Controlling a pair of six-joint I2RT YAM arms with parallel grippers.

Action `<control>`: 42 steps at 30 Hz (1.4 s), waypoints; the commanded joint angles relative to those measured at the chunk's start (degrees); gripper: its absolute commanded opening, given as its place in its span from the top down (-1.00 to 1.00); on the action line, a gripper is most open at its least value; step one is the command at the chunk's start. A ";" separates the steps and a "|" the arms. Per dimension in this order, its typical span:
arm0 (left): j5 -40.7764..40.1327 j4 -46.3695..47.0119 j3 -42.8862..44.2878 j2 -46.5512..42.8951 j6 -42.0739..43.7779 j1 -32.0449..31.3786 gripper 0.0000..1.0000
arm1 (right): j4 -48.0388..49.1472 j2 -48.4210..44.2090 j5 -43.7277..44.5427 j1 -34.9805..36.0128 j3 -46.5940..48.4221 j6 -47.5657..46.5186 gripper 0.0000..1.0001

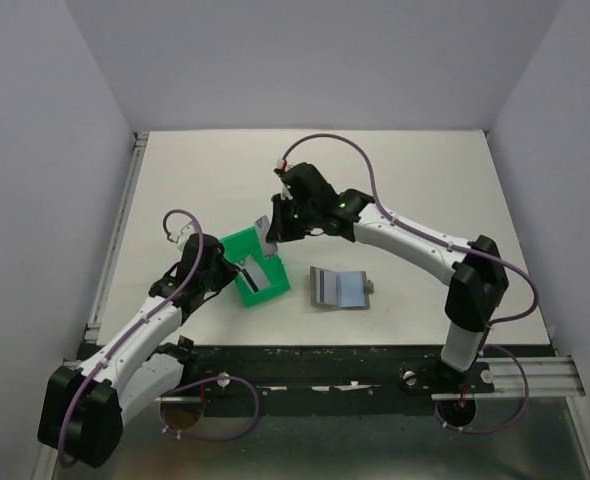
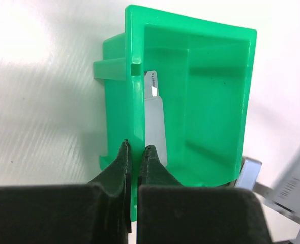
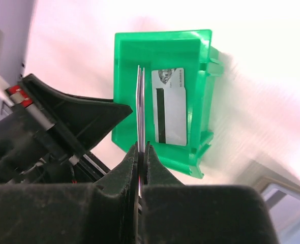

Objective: Put the credit cards into the card holder
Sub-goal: Pick up the credit card from the storage box, then place the credit card at the center of the board, then place the storage box at the center of the board.

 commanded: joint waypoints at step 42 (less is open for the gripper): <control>11.37 0.69 30.39 32.32 12.66 17.56 1.00 | -3.14 -9.69 13.86 -12.13 -18.68 -5.20 0.14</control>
